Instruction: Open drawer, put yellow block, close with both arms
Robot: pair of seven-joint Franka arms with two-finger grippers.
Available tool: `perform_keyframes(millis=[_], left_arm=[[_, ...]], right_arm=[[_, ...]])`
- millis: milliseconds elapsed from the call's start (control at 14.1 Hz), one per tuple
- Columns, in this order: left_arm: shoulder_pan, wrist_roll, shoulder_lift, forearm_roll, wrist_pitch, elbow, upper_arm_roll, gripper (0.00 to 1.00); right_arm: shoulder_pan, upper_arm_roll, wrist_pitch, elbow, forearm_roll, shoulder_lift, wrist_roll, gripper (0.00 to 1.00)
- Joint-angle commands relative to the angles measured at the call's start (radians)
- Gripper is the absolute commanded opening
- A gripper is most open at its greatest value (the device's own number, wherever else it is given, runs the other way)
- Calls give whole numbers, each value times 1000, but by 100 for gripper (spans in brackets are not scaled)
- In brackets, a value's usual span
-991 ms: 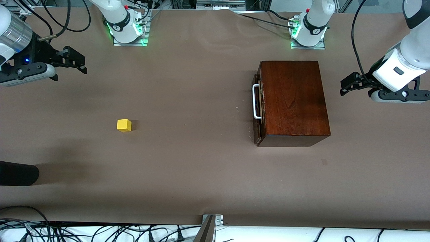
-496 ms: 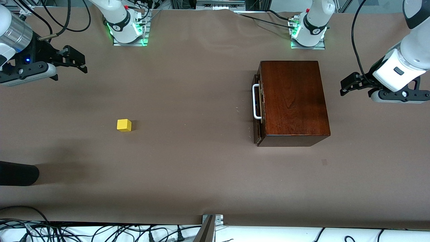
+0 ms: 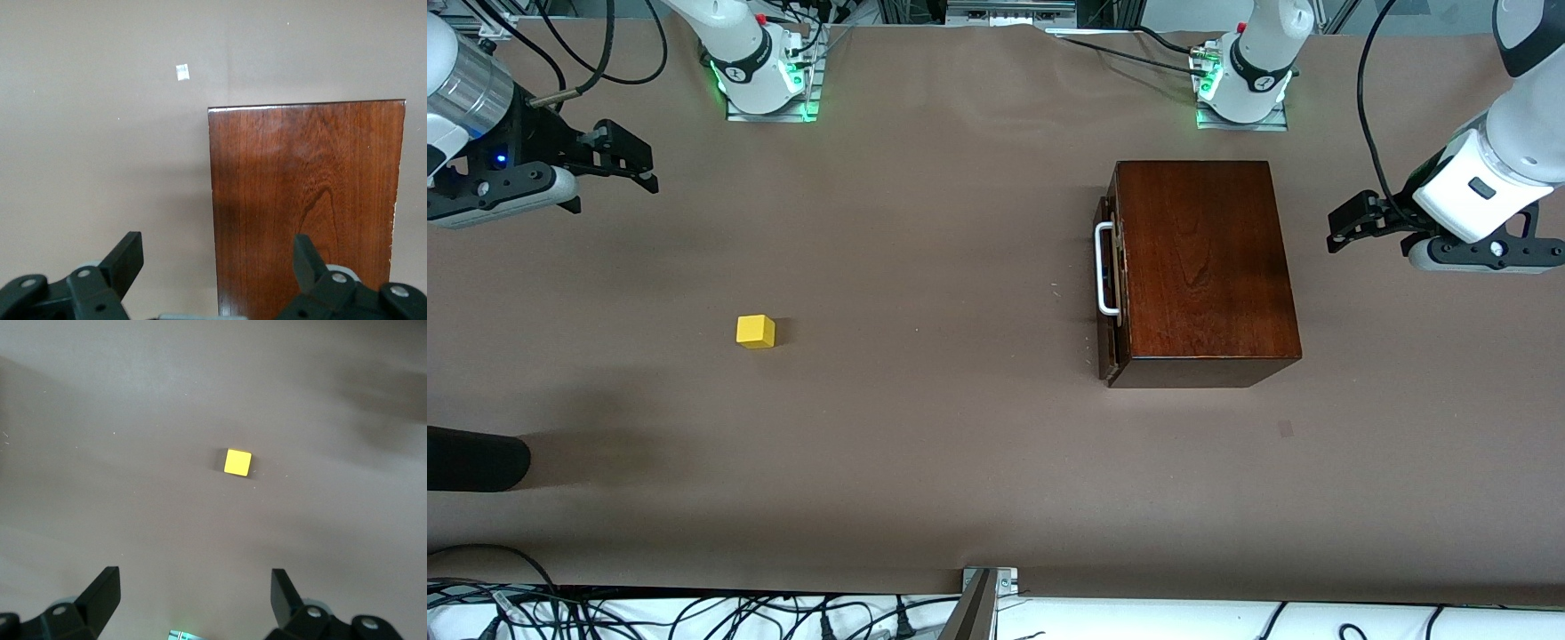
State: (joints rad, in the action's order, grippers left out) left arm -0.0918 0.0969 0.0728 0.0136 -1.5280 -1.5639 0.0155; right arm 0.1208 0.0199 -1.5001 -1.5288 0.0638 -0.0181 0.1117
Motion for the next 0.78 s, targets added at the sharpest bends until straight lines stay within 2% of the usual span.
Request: perform_keyframes(millis=[0, 142, 496, 708], left_arm=[[-2, -11, 8, -20, 40, 24, -2, 100], [-5, -6, 10, -27, 63, 25, 4, 100], [-26, -49, 21, -15, 97, 16, 89, 100], [-49, 41, 86, -14, 59, 21, 174, 100]], right_arm=[[-10, 2, 26, 29, 17, -5, 16, 100], [-9, 3, 26, 29, 17, -6, 13, 100], [-10, 2, 26, 29, 17, -8, 13, 100], [-10, 0, 27, 29, 17, -5, 16, 100]])
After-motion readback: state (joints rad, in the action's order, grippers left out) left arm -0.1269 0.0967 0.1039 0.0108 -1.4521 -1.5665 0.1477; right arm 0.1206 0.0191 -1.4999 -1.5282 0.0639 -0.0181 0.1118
